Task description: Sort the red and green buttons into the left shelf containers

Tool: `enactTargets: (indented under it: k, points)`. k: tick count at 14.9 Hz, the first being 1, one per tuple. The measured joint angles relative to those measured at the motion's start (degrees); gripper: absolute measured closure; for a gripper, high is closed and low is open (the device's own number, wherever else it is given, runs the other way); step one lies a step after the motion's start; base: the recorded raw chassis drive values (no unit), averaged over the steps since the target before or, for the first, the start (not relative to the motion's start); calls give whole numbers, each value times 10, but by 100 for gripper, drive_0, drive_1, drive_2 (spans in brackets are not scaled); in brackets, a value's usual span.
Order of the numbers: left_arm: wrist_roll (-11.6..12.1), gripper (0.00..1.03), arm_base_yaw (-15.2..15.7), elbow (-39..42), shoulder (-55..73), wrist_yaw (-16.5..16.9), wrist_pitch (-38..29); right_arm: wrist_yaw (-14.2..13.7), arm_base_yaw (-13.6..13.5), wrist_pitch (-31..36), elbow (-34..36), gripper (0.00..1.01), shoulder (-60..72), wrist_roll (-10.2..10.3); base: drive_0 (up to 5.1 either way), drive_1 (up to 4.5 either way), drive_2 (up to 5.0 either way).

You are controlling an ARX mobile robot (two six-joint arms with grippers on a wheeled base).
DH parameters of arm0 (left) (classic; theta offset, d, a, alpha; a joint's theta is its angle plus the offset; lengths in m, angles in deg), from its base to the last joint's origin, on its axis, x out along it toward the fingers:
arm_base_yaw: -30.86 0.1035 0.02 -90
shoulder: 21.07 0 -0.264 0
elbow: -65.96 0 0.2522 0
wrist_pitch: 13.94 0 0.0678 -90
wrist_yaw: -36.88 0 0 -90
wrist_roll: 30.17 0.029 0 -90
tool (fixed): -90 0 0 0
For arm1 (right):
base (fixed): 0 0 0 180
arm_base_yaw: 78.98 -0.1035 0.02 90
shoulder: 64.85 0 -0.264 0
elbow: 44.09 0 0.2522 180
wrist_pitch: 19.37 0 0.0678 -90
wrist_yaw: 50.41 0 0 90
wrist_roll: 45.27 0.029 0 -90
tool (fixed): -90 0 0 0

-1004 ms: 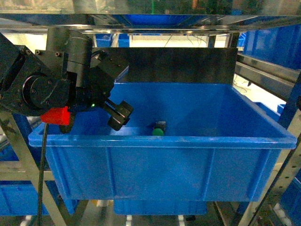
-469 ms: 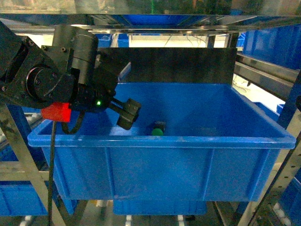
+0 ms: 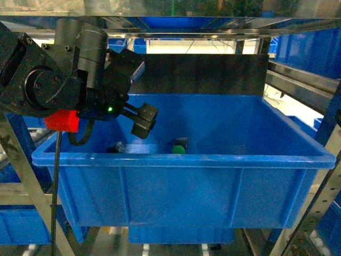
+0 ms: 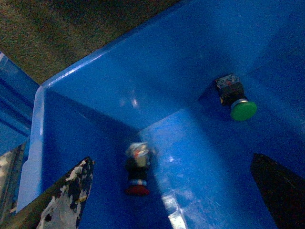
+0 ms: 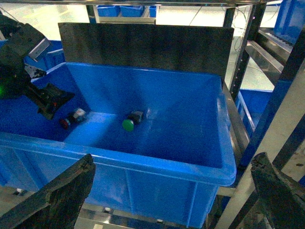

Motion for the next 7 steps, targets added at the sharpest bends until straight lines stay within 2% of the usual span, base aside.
enactTargets:
  k: [7]
  points:
    - [1,5,2,1,0,-3,1,0,0,0,0,3,0,0,0,0,0]
